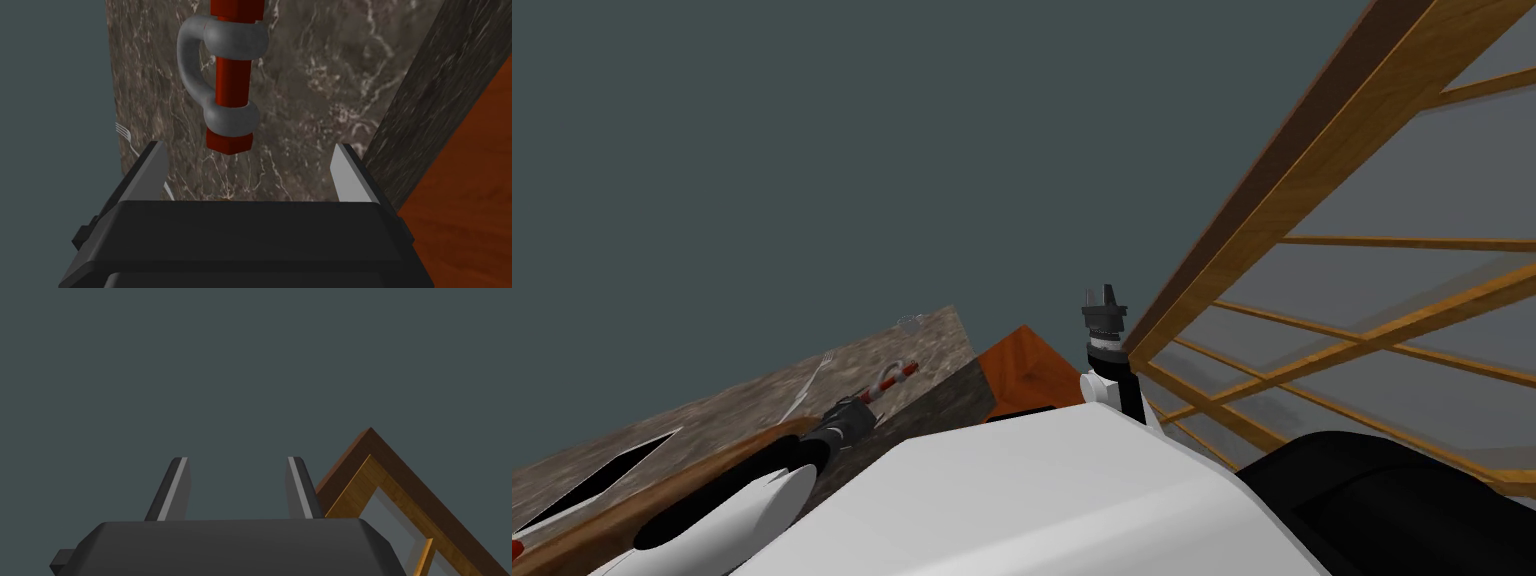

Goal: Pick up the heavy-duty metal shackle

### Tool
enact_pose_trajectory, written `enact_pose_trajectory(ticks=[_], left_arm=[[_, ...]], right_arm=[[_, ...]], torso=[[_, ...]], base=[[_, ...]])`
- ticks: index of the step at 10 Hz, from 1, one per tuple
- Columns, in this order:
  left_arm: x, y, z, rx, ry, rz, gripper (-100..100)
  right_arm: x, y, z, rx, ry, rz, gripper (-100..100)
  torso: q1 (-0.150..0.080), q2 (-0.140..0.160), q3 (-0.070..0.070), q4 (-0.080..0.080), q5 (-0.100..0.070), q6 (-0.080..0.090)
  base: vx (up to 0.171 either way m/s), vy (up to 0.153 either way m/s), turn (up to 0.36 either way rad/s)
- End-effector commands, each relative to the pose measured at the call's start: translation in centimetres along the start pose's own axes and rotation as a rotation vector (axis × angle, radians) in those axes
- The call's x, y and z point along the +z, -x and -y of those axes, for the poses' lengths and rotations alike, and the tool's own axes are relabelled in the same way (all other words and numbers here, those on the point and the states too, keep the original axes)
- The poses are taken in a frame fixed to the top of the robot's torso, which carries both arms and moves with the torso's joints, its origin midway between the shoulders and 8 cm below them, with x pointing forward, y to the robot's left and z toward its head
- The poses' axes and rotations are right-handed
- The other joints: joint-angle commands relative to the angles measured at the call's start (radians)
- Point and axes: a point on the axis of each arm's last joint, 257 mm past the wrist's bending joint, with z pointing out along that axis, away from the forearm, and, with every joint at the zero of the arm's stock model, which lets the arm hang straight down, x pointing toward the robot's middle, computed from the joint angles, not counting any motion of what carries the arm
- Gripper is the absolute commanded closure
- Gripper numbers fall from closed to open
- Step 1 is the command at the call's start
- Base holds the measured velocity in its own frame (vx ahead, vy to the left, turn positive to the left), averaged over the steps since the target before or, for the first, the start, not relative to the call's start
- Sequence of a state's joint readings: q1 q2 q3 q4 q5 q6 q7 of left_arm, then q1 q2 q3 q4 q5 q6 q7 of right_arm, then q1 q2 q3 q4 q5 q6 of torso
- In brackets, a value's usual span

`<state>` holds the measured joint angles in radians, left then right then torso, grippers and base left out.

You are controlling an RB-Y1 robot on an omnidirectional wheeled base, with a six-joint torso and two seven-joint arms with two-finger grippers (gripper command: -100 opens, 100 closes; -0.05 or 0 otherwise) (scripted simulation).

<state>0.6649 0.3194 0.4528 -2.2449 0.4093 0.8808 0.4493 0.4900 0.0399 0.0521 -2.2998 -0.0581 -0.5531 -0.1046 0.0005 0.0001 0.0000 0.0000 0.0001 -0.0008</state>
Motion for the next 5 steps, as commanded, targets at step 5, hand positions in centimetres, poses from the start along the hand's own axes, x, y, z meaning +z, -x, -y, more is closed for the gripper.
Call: enact_pose_trajectory(ticks=[5], left_arm=[[0.1,2.3,-1.2,-0.038,0.109,0.058,-100]], right_arm=[[0.0,0.0,0.0,0.000,0.000,0.000,0]], torso=[[0.001,0.000,0.000,0.000,0.000,0.000]], base=[[0.009,0.005,-0.169]])
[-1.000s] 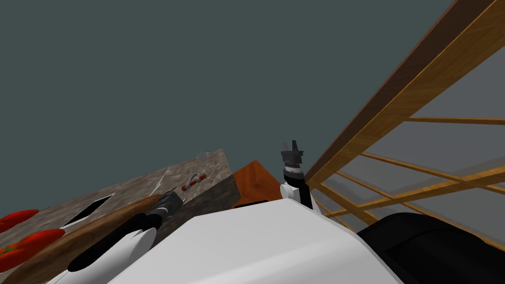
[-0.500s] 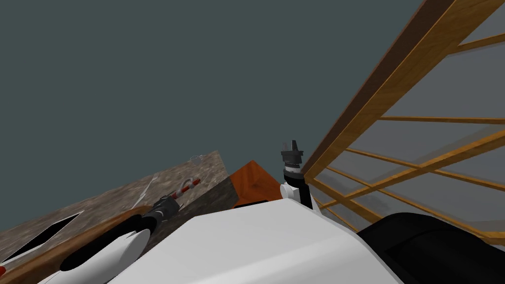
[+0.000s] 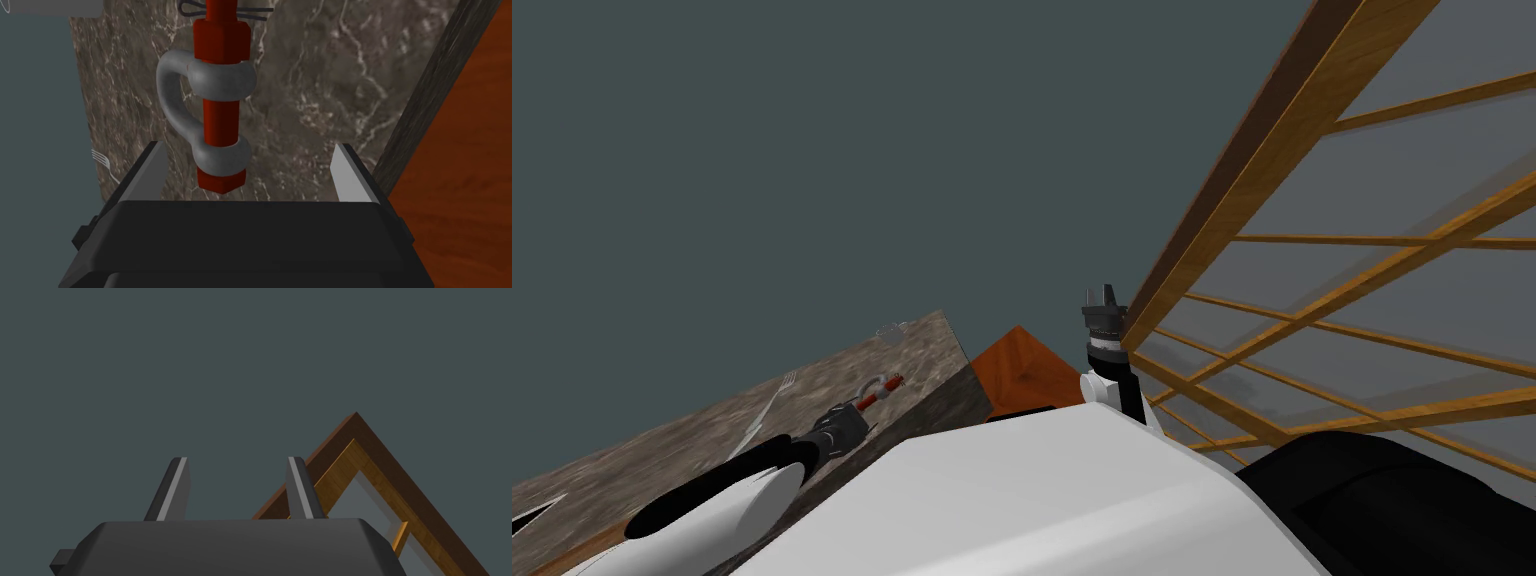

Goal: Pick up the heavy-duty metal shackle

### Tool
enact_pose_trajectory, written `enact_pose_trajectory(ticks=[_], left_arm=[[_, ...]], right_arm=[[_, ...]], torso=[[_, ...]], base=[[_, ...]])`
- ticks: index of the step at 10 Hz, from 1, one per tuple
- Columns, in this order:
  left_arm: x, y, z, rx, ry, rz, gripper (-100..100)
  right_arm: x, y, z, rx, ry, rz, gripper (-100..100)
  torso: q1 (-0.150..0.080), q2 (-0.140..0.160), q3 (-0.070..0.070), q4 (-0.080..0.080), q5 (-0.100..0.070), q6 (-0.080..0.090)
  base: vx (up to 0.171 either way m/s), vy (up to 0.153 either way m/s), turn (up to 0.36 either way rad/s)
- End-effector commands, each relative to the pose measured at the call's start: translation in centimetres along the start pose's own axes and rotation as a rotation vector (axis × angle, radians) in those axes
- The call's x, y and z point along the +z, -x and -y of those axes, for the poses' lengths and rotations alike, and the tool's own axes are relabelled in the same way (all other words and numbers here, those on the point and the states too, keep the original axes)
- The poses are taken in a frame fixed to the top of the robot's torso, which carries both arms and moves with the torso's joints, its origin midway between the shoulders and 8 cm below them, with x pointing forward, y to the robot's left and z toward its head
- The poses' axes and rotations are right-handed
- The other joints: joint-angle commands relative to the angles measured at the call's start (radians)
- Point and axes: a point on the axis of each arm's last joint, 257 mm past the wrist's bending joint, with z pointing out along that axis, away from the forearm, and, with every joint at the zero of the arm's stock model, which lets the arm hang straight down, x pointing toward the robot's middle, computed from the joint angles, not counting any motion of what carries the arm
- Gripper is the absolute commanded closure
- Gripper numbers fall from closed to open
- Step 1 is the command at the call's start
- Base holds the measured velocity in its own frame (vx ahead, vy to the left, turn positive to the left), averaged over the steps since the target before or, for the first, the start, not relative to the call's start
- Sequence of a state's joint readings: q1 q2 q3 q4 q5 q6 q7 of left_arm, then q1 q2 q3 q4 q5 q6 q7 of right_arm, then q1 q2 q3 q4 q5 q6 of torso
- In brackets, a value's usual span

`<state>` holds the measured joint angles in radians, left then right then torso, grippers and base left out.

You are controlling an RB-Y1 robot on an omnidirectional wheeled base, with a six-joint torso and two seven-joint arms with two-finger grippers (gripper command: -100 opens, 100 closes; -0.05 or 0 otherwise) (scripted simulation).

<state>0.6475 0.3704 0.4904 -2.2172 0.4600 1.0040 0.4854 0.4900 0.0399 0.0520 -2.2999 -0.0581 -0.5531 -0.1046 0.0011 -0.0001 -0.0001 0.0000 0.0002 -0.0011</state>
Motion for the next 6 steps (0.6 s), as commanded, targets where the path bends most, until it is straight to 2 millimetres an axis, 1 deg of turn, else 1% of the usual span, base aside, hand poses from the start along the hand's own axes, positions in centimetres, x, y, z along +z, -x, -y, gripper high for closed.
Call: enact_pose_trajectory(ticks=[1,2,3,5,6], left_arm=[[0.0,0.7,-0.3,-0.011,0.036,0.020,-100],[0.0,0.8,-0.4,-0.011,0.039,0.022,-100],[0.0,1.3,-0.6,-0.019,0.066,0.037,-100],[-0.1,2.3,-0.8,-0.032,0.111,0.064,-100],[-0.1,2.7,-1.0,-0.038,0.130,0.076,-100]], right_arm=[[0.0,0.0,0.0,0.000,0.000,0.000,0],[0.0,0.0,0.0,0.000,0.000,0.000,0],[0.0,0.0,0.0,0.000,0.000,0.000,0],[0.0,0.0,0.0,0.000,0.000,0.000,0],[0.0,0.0,0.0,0.000,0.000,0.000,0]], torso=[[0.000,0.000,0.000,0.000,0.000,0.000],[0.000,0.000,0.000,0.000,0.000,0.001],[0.000,0.000,0.000,0.000,0.000,0.000],[0.000,0.000,0.000,0.000,0.000,0.001],[0.001,-0.001,0.000,0.000,0.000,0.001]], base=[[0.012,0.007,-0.143],[0.009,0.008,-0.096],[0.009,0.006,-0.154],[0.016,0.018,-0.249],[0.024,0.029,-0.161]])
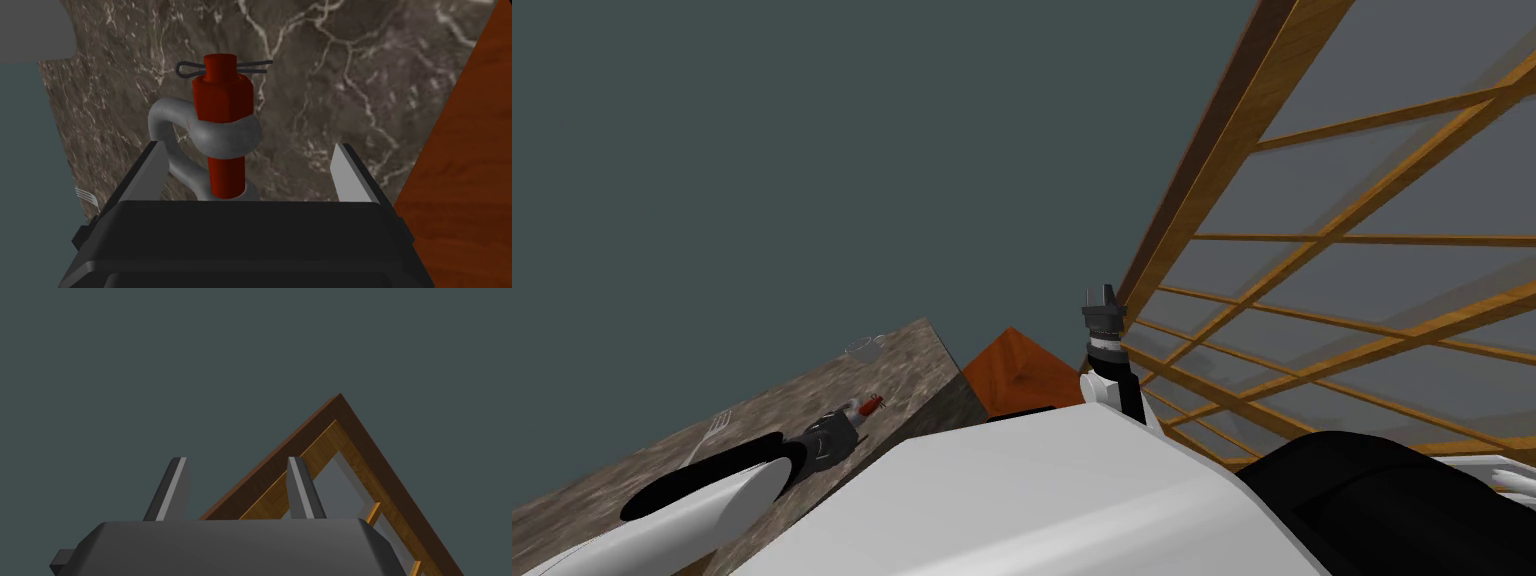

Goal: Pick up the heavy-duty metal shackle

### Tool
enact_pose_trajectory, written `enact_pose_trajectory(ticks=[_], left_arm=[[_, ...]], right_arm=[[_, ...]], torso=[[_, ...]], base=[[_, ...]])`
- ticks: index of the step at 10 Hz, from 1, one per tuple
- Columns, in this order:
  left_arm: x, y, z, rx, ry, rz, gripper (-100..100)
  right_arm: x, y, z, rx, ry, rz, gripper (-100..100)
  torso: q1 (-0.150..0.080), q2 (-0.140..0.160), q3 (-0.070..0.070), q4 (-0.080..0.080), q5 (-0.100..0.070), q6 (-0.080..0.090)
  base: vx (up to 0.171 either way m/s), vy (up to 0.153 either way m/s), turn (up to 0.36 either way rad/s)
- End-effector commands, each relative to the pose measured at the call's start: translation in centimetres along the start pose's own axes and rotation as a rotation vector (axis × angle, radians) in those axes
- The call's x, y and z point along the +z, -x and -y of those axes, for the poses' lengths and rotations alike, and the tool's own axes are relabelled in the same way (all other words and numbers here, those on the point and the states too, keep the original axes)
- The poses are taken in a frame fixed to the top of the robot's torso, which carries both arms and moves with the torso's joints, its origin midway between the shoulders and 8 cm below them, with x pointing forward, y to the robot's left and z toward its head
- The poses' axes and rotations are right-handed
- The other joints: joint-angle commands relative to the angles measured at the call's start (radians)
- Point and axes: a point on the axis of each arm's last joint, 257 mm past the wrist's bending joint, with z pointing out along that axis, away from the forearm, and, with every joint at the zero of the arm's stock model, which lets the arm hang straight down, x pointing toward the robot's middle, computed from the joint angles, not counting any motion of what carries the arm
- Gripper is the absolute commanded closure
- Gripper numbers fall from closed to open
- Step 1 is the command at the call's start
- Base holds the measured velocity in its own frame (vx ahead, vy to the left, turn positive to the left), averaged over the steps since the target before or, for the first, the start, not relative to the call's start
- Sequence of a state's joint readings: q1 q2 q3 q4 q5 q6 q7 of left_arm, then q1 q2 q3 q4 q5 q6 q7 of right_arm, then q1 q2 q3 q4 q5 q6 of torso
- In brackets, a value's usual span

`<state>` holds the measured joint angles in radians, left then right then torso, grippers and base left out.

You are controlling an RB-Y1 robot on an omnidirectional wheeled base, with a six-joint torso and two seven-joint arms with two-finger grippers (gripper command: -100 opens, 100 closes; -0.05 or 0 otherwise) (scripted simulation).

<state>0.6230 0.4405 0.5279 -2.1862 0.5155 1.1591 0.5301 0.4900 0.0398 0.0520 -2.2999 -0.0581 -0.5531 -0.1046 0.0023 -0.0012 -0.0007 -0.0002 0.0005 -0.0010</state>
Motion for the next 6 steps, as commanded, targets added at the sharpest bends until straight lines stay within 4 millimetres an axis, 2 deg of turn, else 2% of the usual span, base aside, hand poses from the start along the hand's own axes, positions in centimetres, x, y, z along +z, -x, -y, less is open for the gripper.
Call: enact_pose_trajectory(ticks=[1,4,5,6], left_arm=[[0.0,0.8,-0.2,-0.010,0.033,0.020,-100],[0.0,1.8,-0.7,-0.027,0.081,0.049,-100],[0.1,1.6,-0.5,-0.023,0.071,0.043,-100],[0.1,1.7,-0.6,-0.024,0.074,0.044,0]], right_arm=[[0.0,0.0,0.0,0.000,0.000,0.000,0],[0.0,0.0,0.0,0.000,0.000,0.000,0],[0.0,0.0,0.0,0.000,0.000,0.000,0],[0.0,0.0,0.0,0.000,0.000,0.000,0]], torso=[[0.000,0.000,0.000,0.000,0.000,0.000],[0.001,0.000,0.000,0.000,0.000,0.000],[0.003,-0.002,-0.001,0.000,0.001,0.000],[0.001,-0.001,-0.001,0.000,0.000,-0.001]], base=[[0.023,0.028,-0.147],[0.038,0.047,-0.167],[0.032,0.039,-0.029],[0.005,0.007,0.003]])
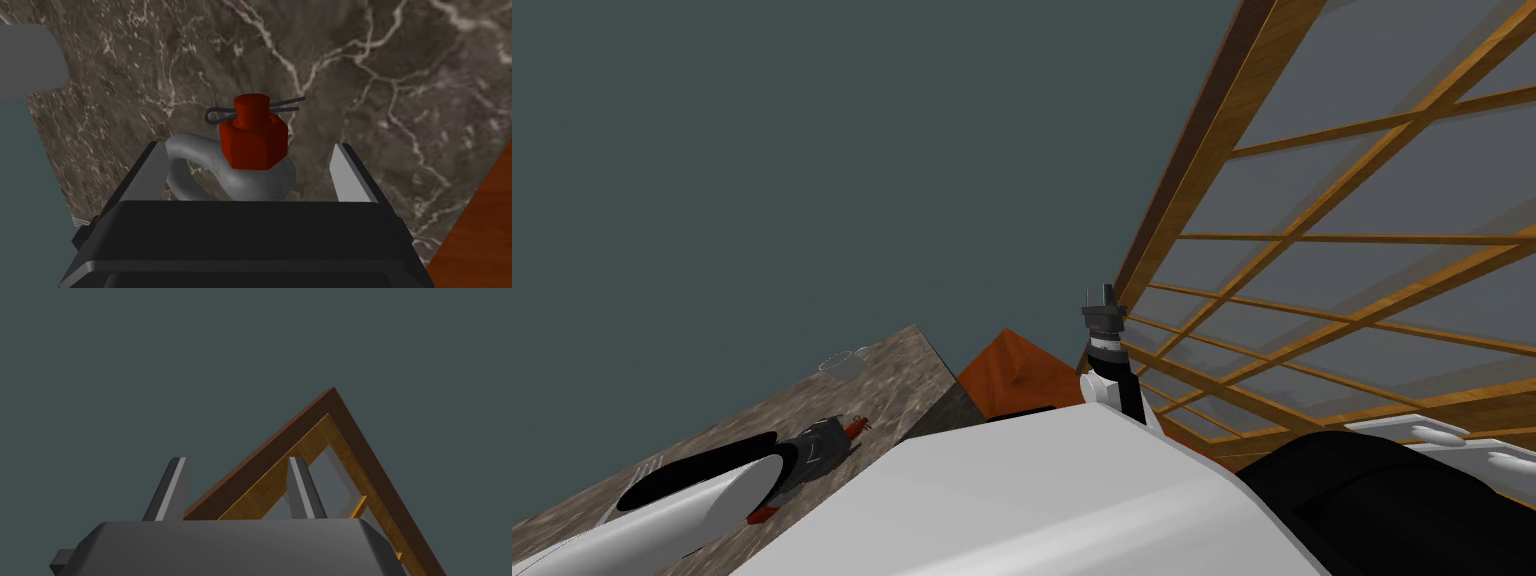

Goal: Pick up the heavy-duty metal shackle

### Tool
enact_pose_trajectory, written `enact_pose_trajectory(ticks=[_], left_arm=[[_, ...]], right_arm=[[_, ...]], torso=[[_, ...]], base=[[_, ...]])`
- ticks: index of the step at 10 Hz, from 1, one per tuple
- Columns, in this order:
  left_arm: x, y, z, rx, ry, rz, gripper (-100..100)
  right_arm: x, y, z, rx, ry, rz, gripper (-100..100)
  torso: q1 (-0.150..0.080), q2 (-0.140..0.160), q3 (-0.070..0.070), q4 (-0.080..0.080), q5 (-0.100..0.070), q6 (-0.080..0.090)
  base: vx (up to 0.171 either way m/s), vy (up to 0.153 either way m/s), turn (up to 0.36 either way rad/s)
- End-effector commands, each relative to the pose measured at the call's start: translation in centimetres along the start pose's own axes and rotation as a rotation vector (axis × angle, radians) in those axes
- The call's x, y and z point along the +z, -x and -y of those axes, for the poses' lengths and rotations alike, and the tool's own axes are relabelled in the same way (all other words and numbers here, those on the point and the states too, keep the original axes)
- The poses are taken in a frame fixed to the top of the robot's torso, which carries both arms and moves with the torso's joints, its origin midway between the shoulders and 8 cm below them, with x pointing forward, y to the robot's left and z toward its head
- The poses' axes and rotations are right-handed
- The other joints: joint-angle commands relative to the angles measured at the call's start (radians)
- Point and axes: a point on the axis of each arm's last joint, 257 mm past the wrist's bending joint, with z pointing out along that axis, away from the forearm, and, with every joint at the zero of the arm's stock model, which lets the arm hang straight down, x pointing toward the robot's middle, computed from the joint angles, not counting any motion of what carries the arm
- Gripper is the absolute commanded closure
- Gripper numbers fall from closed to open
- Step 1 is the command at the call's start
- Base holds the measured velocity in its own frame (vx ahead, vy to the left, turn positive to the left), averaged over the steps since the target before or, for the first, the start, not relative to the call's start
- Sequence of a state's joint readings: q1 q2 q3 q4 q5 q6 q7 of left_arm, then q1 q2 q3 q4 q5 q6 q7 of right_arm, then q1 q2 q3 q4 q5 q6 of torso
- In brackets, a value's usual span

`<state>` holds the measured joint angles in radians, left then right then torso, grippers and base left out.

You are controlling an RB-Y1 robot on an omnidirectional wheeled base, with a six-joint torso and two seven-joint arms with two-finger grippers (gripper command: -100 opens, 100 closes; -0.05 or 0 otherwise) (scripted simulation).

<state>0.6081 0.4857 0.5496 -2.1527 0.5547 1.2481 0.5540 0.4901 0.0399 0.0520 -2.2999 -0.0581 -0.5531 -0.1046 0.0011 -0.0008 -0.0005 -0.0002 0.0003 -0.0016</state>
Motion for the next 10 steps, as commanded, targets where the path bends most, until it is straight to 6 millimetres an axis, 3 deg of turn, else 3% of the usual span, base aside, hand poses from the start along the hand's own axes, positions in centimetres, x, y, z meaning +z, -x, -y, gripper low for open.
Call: enact_pose_trajectory(ticks=[1,4,5,9,10], left_arm=[[0.8,0.2,-0.1,-0.002,-0.001,0.001,-100],[1.7,0.2,-0.2,-0.004,-0.001,0.002,-100],[1.7,0.2,-0.2,-0.003,-0.002,0.002,100],[1.7,0.2,-0.2,-0.004,-0.001,0.002,100],[1.7,0.2,-0.2,-0.004,-0.001,0.002,0]], right_arm=[[0.0,0.0,0.0,0.000,0.000,0.000,0],[0.0,0.0,0.0,0.000,0.000,0.000,0],[0.0,0.0,0.0,0.000,0.000,0.000,0],[0.0,0.0,0.0,0.000,0.000,0.000,0],[0.0,0.0,0.0,0.000,0.000,0.000,0]], torso=[[0.000,0.000,0.000,0.000,0.000,0.000],[0.000,0.000,0.000,0.000,0.000,0.000],[-0.001,0.000,0.000,0.000,0.000,0.000],[-0.001,0.001,0.001,0.000,-0.001,0.000],[-0.001,0.001,0.001,0.000,-0.001,0.000]], base=[[0.009,0.005,-0.020],[0.011,0.006,-0.014],[0.000,0.000,0.000],[0.000,0.000,0.000],[0.000,0.000,0.000]])
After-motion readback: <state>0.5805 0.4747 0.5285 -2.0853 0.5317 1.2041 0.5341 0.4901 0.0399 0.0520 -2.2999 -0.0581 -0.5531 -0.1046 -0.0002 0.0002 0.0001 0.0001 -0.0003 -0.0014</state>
